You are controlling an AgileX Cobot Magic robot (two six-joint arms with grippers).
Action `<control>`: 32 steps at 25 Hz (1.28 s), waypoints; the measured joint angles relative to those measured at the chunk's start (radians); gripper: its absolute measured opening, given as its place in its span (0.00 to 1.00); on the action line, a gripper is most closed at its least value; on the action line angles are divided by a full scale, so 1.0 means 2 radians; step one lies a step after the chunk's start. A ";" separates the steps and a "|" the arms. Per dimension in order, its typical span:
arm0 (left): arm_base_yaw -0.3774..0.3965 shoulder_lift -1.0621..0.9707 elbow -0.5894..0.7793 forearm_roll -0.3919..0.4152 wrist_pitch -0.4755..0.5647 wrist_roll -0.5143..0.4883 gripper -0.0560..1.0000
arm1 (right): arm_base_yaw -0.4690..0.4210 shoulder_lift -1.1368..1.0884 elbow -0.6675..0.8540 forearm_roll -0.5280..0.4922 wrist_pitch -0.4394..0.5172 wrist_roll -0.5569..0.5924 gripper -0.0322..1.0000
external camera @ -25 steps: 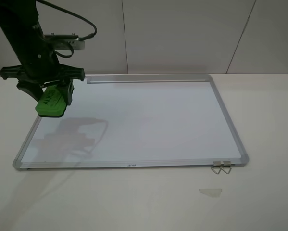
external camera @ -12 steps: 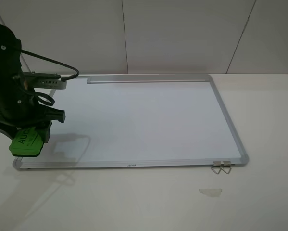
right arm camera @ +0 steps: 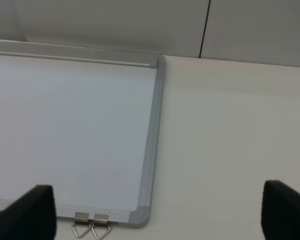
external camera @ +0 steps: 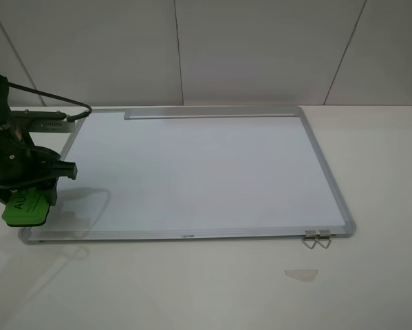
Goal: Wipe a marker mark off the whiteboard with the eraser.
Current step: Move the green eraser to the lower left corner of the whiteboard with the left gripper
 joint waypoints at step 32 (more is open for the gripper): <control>0.006 0.072 0.004 -0.018 -0.056 0.017 0.65 | 0.000 0.000 0.000 0.000 0.000 0.000 0.82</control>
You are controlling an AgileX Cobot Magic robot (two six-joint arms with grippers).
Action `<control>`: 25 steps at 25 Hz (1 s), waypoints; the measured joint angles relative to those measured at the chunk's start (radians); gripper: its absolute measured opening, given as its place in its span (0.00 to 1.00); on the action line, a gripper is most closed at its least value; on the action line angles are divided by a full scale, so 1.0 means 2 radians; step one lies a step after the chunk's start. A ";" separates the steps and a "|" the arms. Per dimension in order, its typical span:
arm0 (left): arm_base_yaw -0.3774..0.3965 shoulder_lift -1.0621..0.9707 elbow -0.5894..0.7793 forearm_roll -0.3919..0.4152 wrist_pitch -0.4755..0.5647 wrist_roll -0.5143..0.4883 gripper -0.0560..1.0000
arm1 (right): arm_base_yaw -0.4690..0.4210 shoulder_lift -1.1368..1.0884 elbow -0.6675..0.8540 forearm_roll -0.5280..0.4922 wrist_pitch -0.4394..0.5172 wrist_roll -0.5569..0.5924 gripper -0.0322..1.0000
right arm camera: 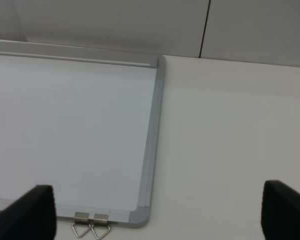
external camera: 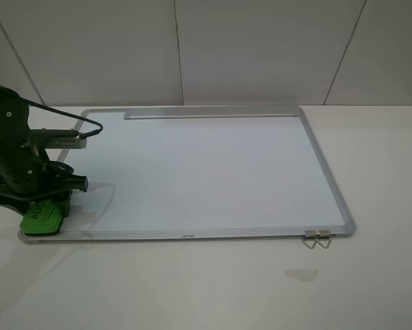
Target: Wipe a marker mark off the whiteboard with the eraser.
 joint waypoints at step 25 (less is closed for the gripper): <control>0.058 -0.099 -0.134 -0.050 0.240 0.142 0.68 | 0.000 0.000 0.000 0.000 0.000 0.000 0.82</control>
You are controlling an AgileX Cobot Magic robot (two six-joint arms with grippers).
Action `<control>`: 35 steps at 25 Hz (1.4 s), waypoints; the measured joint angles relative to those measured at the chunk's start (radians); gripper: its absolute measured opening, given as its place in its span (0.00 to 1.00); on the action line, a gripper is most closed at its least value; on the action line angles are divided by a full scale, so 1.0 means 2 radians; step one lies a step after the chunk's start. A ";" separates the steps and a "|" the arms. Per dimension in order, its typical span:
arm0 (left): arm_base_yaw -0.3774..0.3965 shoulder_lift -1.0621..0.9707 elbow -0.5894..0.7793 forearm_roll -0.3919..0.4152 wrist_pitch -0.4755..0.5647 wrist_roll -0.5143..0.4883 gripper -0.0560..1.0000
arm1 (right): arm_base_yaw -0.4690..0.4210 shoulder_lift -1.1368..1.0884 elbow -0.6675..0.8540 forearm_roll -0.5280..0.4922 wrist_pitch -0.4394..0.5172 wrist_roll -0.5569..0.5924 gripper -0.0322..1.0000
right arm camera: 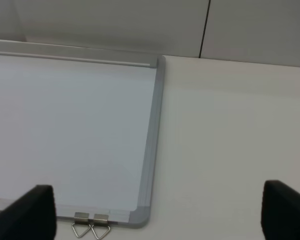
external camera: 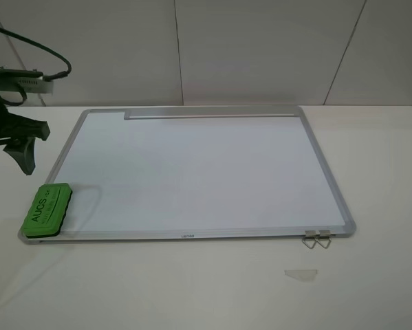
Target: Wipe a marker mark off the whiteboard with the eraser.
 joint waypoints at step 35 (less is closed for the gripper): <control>0.074 -0.589 0.255 -0.099 0.060 0.148 0.68 | 0.000 0.000 0.000 0.000 0.000 0.000 0.82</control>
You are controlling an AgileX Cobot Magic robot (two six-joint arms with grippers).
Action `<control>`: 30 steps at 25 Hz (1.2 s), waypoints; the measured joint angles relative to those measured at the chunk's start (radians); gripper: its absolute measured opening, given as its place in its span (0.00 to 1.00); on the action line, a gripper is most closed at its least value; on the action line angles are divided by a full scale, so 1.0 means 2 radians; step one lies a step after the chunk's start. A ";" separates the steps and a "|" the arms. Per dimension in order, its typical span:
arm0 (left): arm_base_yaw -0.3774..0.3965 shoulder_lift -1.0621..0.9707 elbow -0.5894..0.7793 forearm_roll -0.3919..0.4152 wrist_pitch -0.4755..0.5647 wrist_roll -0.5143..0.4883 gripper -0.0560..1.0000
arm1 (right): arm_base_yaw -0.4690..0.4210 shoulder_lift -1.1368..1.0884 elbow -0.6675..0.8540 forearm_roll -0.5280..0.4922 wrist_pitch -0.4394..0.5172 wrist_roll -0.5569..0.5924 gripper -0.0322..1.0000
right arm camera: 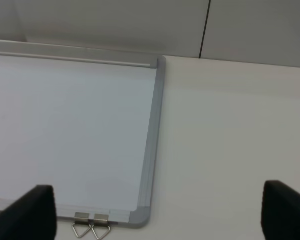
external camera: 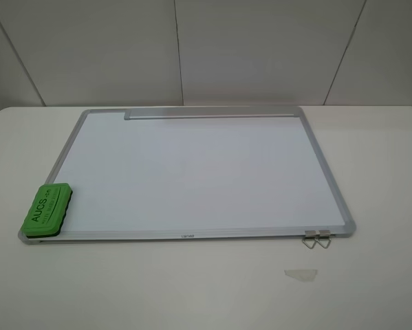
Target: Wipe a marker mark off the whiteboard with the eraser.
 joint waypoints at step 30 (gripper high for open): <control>-0.016 -0.229 0.032 -0.002 -0.053 0.003 0.68 | 0.000 0.000 0.000 0.000 0.000 0.000 0.82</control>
